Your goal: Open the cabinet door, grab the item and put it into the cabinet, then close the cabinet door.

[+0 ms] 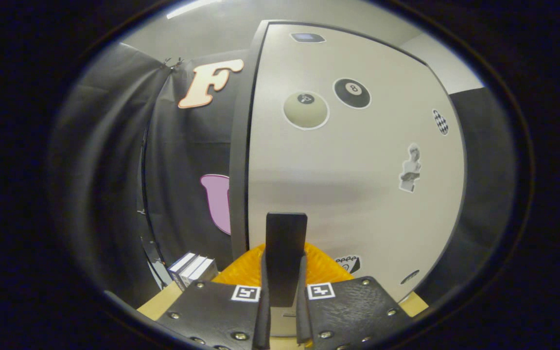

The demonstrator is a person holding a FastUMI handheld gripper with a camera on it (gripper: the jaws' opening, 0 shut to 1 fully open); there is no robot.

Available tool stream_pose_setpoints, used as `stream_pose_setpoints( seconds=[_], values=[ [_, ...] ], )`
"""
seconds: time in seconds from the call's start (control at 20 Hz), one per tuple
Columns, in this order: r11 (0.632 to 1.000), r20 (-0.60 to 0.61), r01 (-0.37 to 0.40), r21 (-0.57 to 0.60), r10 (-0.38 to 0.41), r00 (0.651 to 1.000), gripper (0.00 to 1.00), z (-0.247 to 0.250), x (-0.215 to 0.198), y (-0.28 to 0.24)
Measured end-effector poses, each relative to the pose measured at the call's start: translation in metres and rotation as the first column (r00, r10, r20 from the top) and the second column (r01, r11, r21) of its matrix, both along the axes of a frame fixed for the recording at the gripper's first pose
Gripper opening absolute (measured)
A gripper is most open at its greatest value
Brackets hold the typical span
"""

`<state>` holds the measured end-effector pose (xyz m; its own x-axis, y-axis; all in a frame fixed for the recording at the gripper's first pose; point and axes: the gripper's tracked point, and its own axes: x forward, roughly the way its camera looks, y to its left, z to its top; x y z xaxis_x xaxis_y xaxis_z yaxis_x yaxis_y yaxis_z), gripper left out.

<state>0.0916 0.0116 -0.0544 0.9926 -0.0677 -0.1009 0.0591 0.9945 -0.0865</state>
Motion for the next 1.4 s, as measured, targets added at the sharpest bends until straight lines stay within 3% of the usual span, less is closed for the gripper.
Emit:
stream_pose_setpoints(
  seconds=[0.55, 1.4],
  values=[
    [0.997, -0.039, -0.071, -0.025, 0.07, 0.997, 0.21, 0.0, -0.039, -0.002],
    [0.978, -0.089, -0.201, 0.047, 0.205, 0.975, 0.21, 0.01, -0.107, -0.029]
  ],
)
